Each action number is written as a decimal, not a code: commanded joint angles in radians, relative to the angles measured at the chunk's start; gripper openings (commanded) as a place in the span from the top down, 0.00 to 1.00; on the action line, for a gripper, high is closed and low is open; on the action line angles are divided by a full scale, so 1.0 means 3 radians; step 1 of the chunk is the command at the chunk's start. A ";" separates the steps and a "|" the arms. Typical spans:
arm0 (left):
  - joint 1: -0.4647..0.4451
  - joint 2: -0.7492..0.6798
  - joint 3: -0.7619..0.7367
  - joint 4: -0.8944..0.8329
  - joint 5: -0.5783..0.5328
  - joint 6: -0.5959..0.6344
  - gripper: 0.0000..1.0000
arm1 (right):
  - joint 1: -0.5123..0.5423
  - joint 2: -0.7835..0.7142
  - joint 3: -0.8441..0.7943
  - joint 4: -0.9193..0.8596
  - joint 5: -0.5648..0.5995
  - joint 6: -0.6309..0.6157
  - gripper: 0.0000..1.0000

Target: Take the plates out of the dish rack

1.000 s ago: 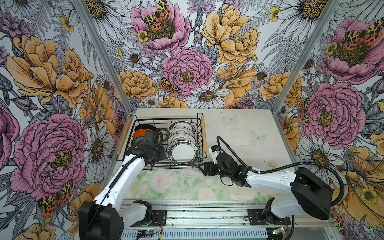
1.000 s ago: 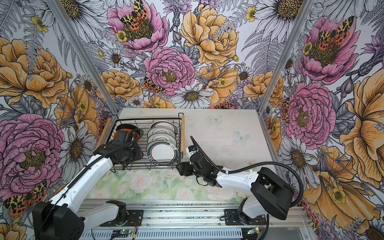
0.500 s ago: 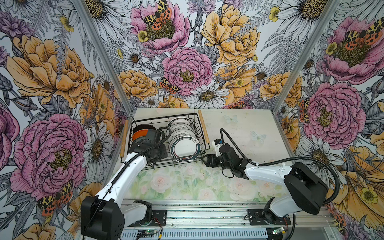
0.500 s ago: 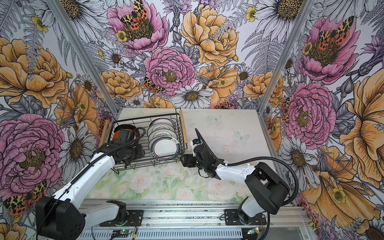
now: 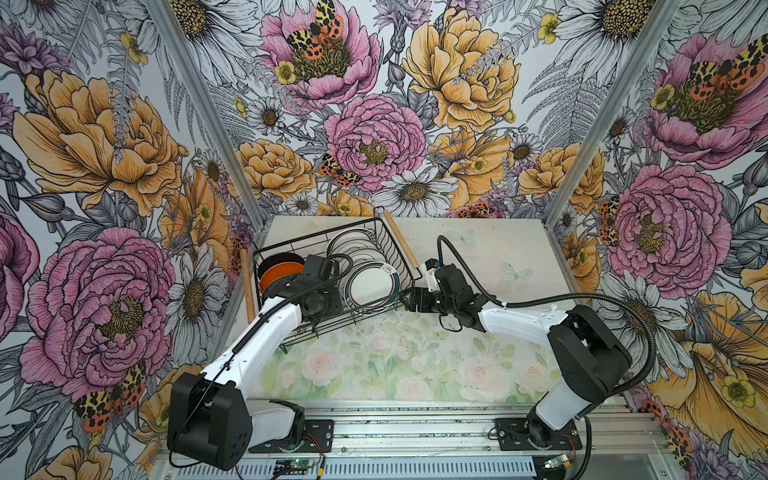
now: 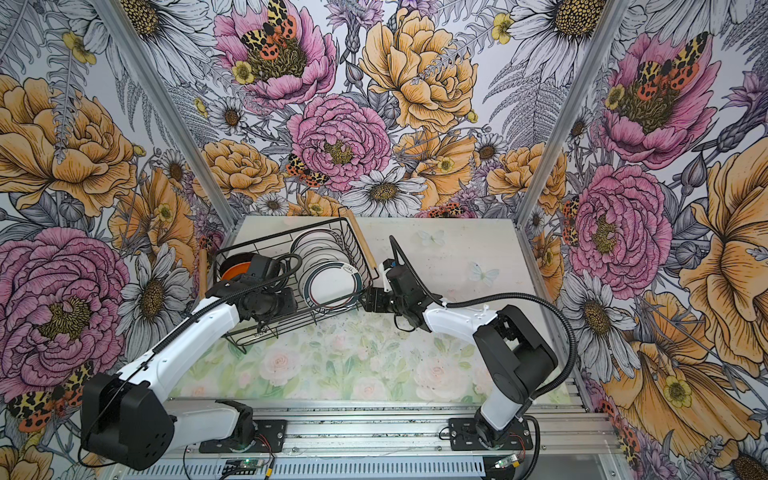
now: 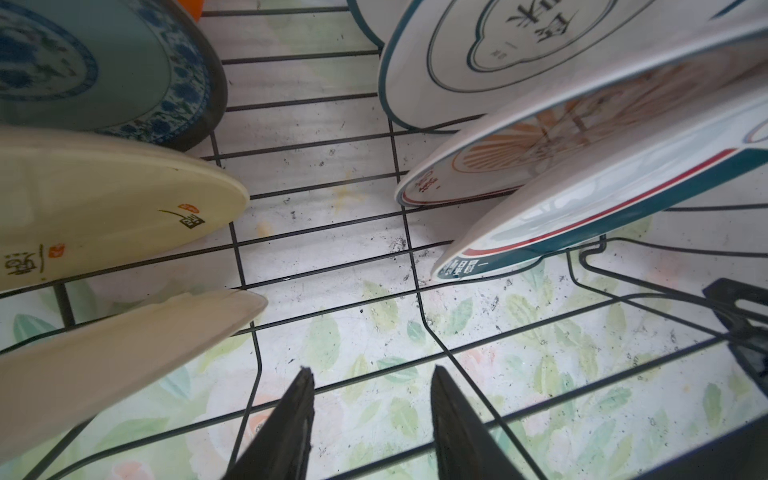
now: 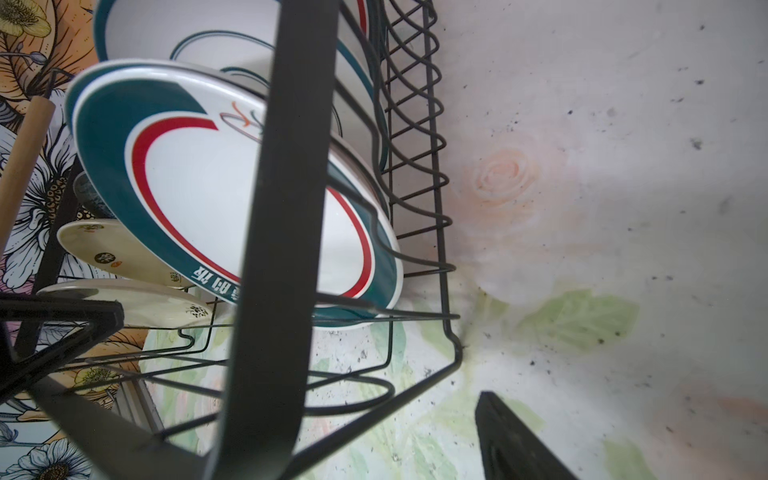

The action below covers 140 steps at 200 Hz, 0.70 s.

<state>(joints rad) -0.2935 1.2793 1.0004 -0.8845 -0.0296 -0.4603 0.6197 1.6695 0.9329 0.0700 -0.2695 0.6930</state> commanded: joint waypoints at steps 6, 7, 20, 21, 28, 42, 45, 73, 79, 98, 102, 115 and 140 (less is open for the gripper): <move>-0.0033 0.0091 0.0094 -0.0129 0.0063 0.0031 0.54 | -0.0089 0.0172 0.0285 0.0169 -0.0035 -0.0085 0.23; -0.0033 0.0094 0.0095 -0.0127 0.0065 0.0028 0.54 | -0.0090 0.0180 0.0293 0.0170 -0.0036 -0.0085 0.23; -0.0034 0.0129 0.0125 -0.0125 0.0073 0.0032 0.54 | -0.0129 0.0259 0.0385 0.0170 -0.0079 -0.0115 0.23; -0.0034 0.0131 0.0126 -0.0125 0.0073 0.0034 0.54 | -0.0129 0.0267 0.0391 0.0171 -0.0081 -0.0118 0.23; -0.0036 0.0153 0.0140 -0.0126 0.0078 0.0040 0.54 | -0.0155 0.0312 0.0443 0.0170 -0.0095 -0.0135 0.23; -0.0033 0.0193 0.0185 -0.0125 0.0081 0.0046 0.54 | -0.0188 0.0402 0.0535 0.0174 -0.0165 -0.0159 0.23; -0.0034 0.0205 0.0196 -0.0126 0.0078 0.0046 0.54 | -0.0196 0.0417 0.0551 0.0176 -0.0185 -0.0166 0.23; -0.0026 0.0301 0.0266 -0.0118 0.0093 0.0052 0.54 | -0.0245 0.0591 0.0722 0.0176 -0.0350 -0.0213 0.23; -0.0024 0.0319 0.0269 -0.0107 0.0098 0.0050 0.54 | -0.0250 0.0623 0.0757 0.0176 -0.0382 -0.0226 0.23; -0.0022 0.0368 0.0293 -0.0093 0.0119 0.0033 0.54 | -0.0266 0.0704 0.0858 0.0167 -0.0453 -0.0261 0.23; -0.0024 0.0373 0.0288 -0.0078 0.0127 0.0026 0.54 | -0.0272 0.0727 0.0885 0.0166 -0.0463 -0.0264 0.23; -0.0033 0.0382 0.0269 -0.0047 0.0168 -0.0003 0.54 | -0.0293 0.0783 0.0957 0.0162 -0.0493 -0.0266 0.23; -0.0047 0.0389 0.0245 -0.0018 0.0178 -0.0047 0.54 | -0.0321 0.0886 0.1085 0.0155 -0.0549 -0.0260 0.23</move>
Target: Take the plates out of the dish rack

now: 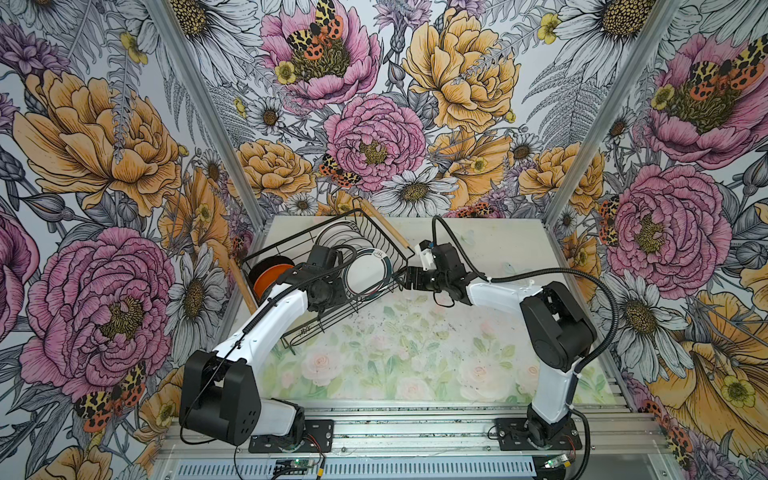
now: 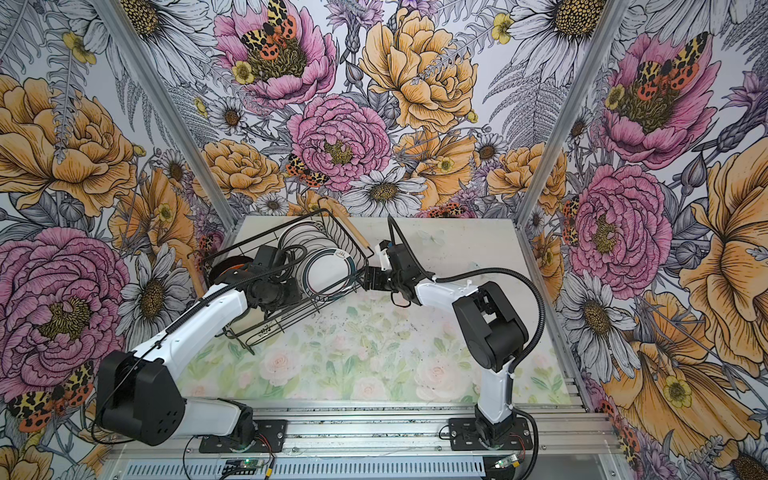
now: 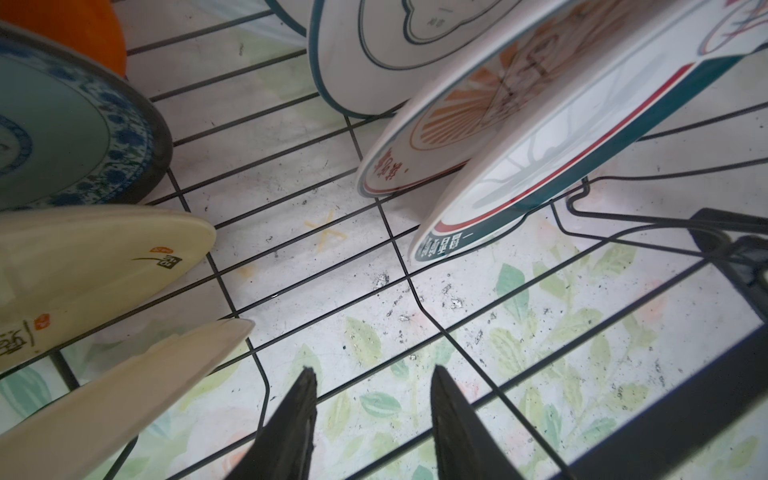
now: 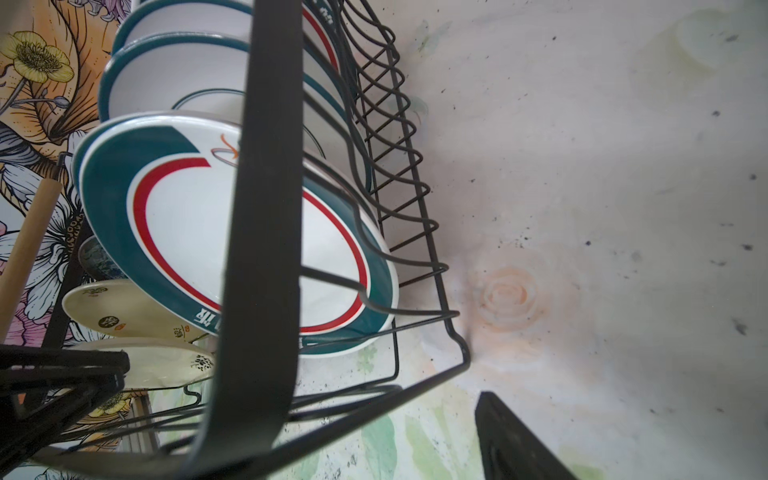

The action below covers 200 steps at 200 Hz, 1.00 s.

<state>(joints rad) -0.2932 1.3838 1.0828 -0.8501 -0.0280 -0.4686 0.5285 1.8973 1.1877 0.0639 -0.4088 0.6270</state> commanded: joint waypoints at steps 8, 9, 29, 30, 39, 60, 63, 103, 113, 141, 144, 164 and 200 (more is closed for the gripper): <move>-0.0050 0.0036 -0.0041 -0.0126 0.0178 -0.0033 0.54 | -0.0018 0.0191 0.0307 0.0176 -0.0136 -0.0034 0.23; -0.0050 0.0035 -0.0041 -0.0124 0.0176 -0.0036 0.54 | -0.0018 0.0195 0.0314 0.0176 -0.0138 -0.0031 0.23; -0.0054 0.0023 -0.0056 -0.0118 0.0177 -0.0059 0.54 | -0.0018 0.0323 0.0491 0.0158 -0.0223 -0.0018 0.23; -0.0055 0.0024 -0.0059 -0.0120 0.0179 -0.0062 0.54 | -0.0016 0.0328 0.0495 0.0157 -0.0223 -0.0013 0.23; -0.0056 0.0011 -0.0067 -0.0116 0.0176 -0.0071 0.55 | -0.0018 0.0361 0.0554 0.0151 -0.0233 -0.0014 0.23; -0.0056 -0.0016 -0.0104 -0.0069 0.0179 -0.0112 0.54 | -0.0018 0.0421 0.0670 0.0114 -0.0276 -0.0014 0.23; -0.0057 -0.0016 -0.0104 -0.0064 0.0185 -0.0112 0.54 | -0.0018 0.0427 0.0679 0.0113 -0.0274 -0.0014 0.23; -0.0049 0.0035 -0.0083 -0.0037 0.0200 -0.0111 0.55 | -0.0018 0.0535 0.0809 0.0068 -0.0300 -0.0013 0.22; -0.0053 0.0039 -0.0088 -0.0036 0.0207 -0.0115 0.55 | -0.0015 0.0586 0.0854 0.0060 -0.0328 0.0005 0.22; -0.0021 0.0005 -0.0107 -0.0038 0.0222 -0.0117 0.54 | -0.0009 0.0690 0.0980 0.0084 -0.0351 0.0060 0.22; -0.0016 0.0001 -0.0106 -0.0038 0.0219 -0.0117 0.54 | -0.0012 0.0700 0.0996 0.0083 -0.0352 0.0069 0.22; 0.0016 -0.0011 -0.0082 -0.0033 0.0189 -0.0130 0.50 | -0.0013 0.0738 0.1061 0.0083 -0.0356 0.0088 0.22; 0.0053 -0.0016 0.0020 -0.0031 0.0140 -0.0083 0.39 | -0.0023 0.0690 0.1029 -0.0002 -0.0301 0.0053 0.20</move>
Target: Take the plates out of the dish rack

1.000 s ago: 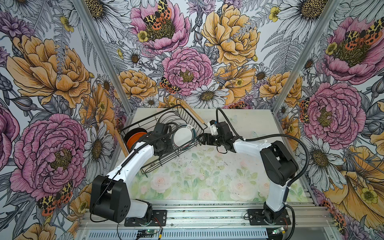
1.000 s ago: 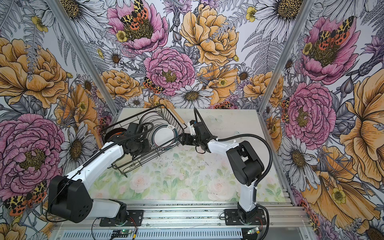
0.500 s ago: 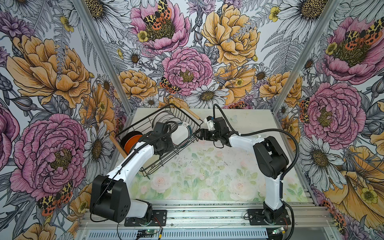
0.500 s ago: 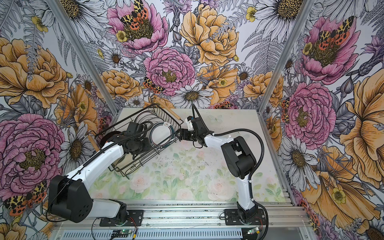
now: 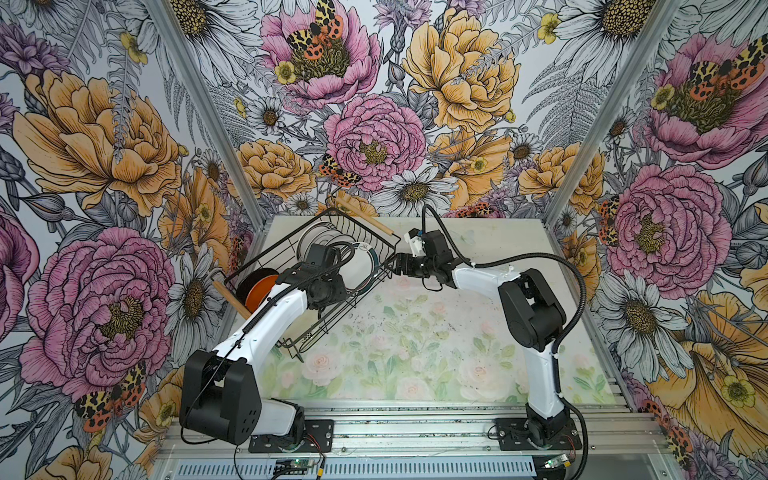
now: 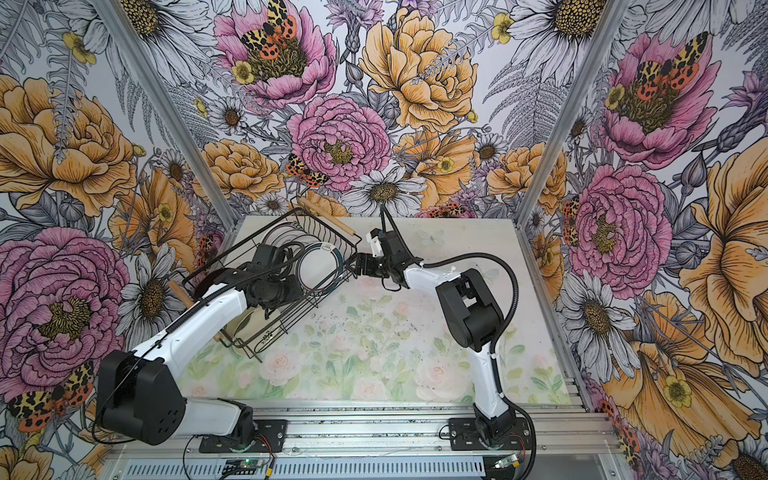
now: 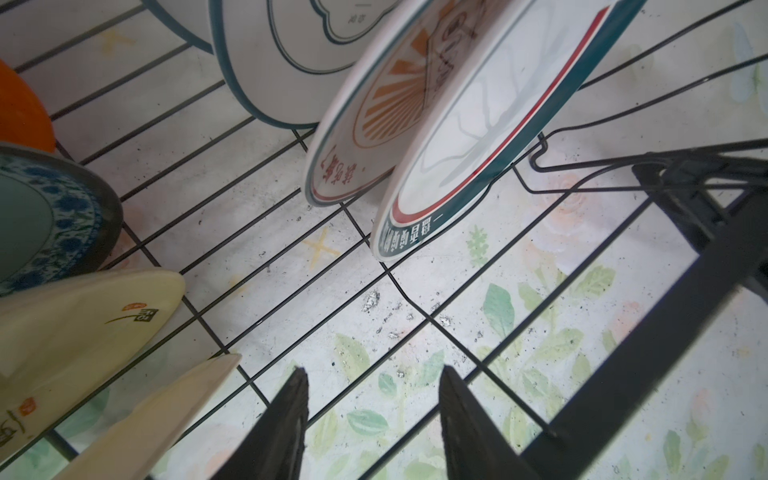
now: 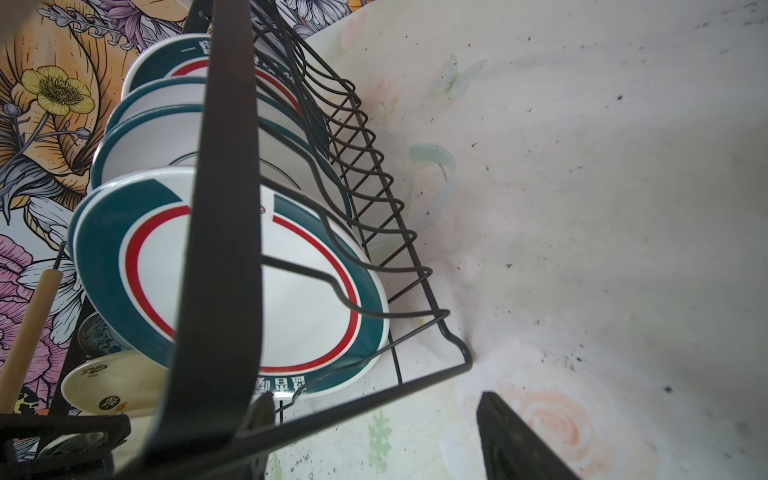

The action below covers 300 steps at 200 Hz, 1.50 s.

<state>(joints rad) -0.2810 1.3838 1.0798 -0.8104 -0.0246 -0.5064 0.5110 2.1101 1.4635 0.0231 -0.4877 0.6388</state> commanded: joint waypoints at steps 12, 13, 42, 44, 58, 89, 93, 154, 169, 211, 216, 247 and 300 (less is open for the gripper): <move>0.0038 -0.0019 0.0069 -0.0166 0.0110 0.0060 0.35 | 0.0033 -0.0073 0.0048 0.0111 0.0043 0.0012 0.18; 0.0040 -0.0020 0.0073 -0.0167 0.0109 0.0061 0.35 | 0.0031 -0.0079 0.0039 0.0111 0.0049 0.0013 0.18; 0.0100 -0.0021 0.0178 -0.0163 0.0068 0.0122 0.27 | 0.0010 -0.0220 -0.0163 0.0112 0.0176 -0.0005 0.14; 0.0104 -0.0021 0.0189 -0.0166 0.0063 0.0128 0.27 | 0.0010 -0.0229 -0.0173 0.0112 0.0178 -0.0003 0.14; 0.0102 -0.0021 0.0248 -0.0165 0.0023 0.0165 0.24 | -0.0010 -0.0299 -0.0270 0.0112 0.0229 0.0001 0.12; 0.0092 -0.0045 0.0351 -0.0151 -0.0110 0.0304 0.14 | -0.0051 -0.0526 -0.0498 0.0110 0.0331 -0.0034 0.06; 0.0097 -0.0050 0.0357 -0.0135 -0.0119 0.0318 0.13 | -0.0059 -0.0560 -0.0526 0.0111 0.0341 -0.0033 0.06; 0.0109 -0.0163 0.0373 0.0023 -0.0081 0.0489 0.01 | -0.0180 -0.1140 -0.0936 -0.0053 0.0577 -0.0081 0.01; 0.0088 -0.0169 0.0362 0.0051 -0.0035 0.0512 0.01 | -0.0227 -0.1321 -0.1070 -0.0100 0.0740 -0.0123 0.01; 0.0001 -0.0174 0.0265 0.0271 -0.0003 0.0618 0.01 | -0.0373 -0.1656 -0.1336 -0.0161 0.0943 -0.0221 0.01; -0.0019 -0.0175 0.0258 0.0299 -0.0013 0.0639 0.01 | -0.0391 -0.1660 -0.1348 -0.0164 0.0941 -0.0222 0.00; -0.0059 -0.0134 0.0220 0.0474 -0.0141 0.0736 0.03 | -0.0425 -0.1599 -0.1358 -0.0177 0.0887 -0.0191 0.00; -0.0053 -0.0080 0.0074 0.0788 -0.0179 0.0785 0.29 | -0.0440 -0.1518 -0.1340 -0.0179 0.0843 -0.0164 0.00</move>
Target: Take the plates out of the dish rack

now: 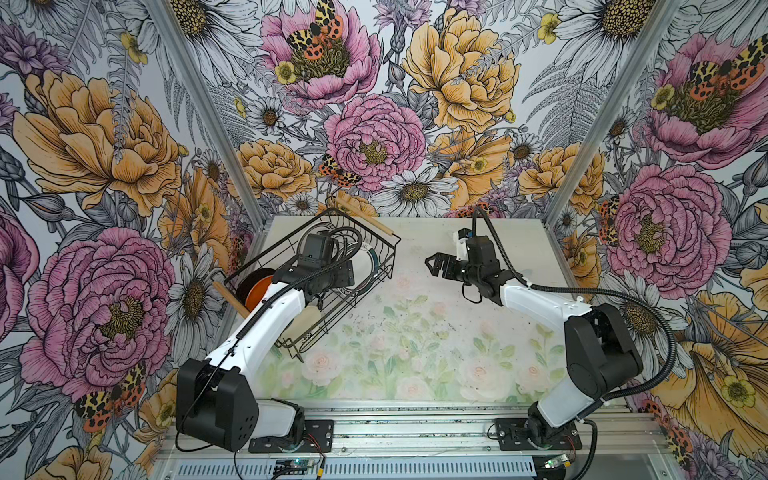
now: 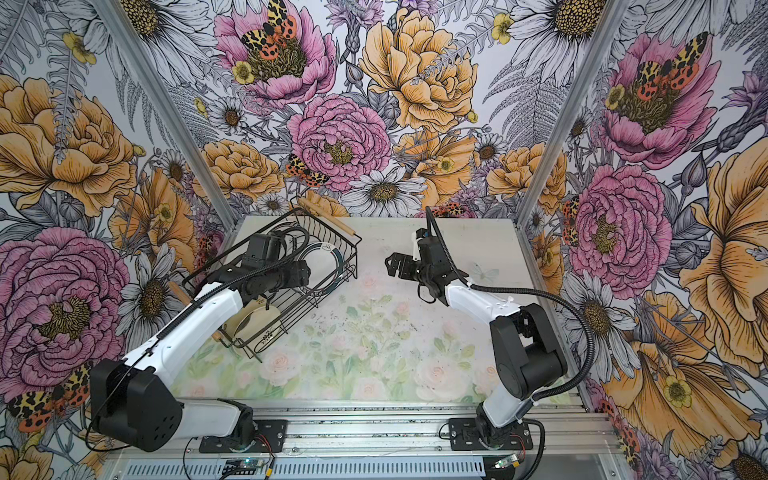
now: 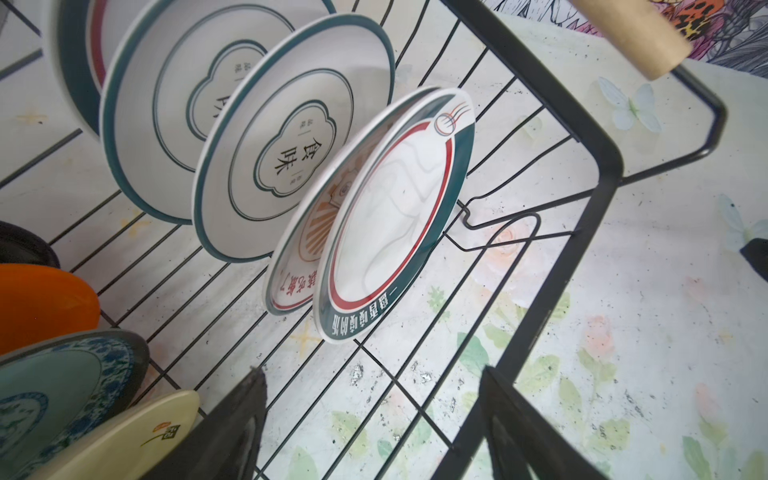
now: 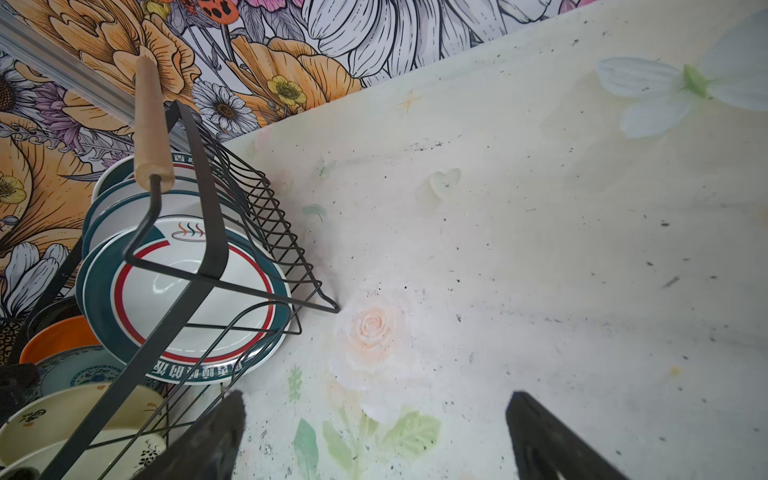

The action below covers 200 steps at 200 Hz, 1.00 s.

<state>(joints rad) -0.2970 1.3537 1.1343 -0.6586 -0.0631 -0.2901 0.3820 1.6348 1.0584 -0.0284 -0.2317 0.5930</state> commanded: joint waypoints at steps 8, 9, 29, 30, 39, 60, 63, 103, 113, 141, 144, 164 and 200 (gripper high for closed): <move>-0.0002 0.0042 -0.0128 0.0319 -0.0041 0.0071 0.33 | -0.0013 0.0071 0.0013 -0.0013 -0.0015 -0.0006 0.01; -0.0002 0.0045 -0.0129 0.0319 -0.0041 0.0072 0.34 | -0.0012 0.0069 0.0012 -0.0013 -0.0018 -0.0005 0.01; 0.0002 0.0129 -0.0130 0.0342 -0.0055 0.0067 0.36 | -0.0016 0.0074 0.0015 -0.0013 -0.0037 -0.0004 0.00; 0.0002 0.0135 -0.0130 0.0343 -0.0055 0.0067 0.36 | -0.0016 0.0074 0.0015 -0.0013 -0.0039 -0.0003 0.00; 0.0008 0.0173 -0.0130 0.0348 -0.0064 0.0072 0.37 | -0.0016 0.0079 0.0021 -0.0013 -0.0041 -0.0001 0.01; 0.0041 0.0236 -0.0142 0.0384 -0.0086 0.0072 0.40 | -0.0021 0.0104 0.0034 -0.0010 -0.0066 0.0002 0.01; 0.0045 0.0245 -0.0142 0.0385 -0.0086 0.0070 0.40 | -0.0018 0.0105 0.0034 -0.0012 -0.0071 0.0005 0.01; 0.0098 0.0308 -0.0148 0.0444 -0.0077 0.0095 0.40 | -0.0021 0.0152 0.0061 -0.0013 -0.0107 0.0025 0.00; 0.0108 0.0325 -0.0152 0.0446 -0.0076 0.0106 0.40 | -0.0021 0.0152 0.0067 -0.0013 -0.0107 0.0025 0.01; 0.0169 0.0395 -0.0159 0.0475 -0.0040 0.0101 0.42 | -0.0020 0.0161 0.0077 -0.0018 -0.0112 0.0033 0.00; 0.0176 0.0403 -0.0157 0.0480 -0.0038 0.0101 0.42 | -0.0021 0.0164 0.0081 -0.0018 -0.0112 0.0033 0.01; 0.0191 0.0442 -0.0191 0.0566 -0.0022 0.0118 0.44 | -0.0021 0.0179 0.0092 -0.0018 -0.0122 0.0046 0.01; 0.0193 0.0525 -0.0162 0.0633 0.0021 0.0149 0.52 | -0.0021 0.0189 0.0097 -0.0033 -0.0127 0.0047 0.01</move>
<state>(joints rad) -0.2443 1.4979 1.0855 -0.5171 -0.0666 -0.2676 0.3798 1.6688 1.0584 -0.0437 -0.2596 0.6022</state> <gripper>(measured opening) 0.494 0.995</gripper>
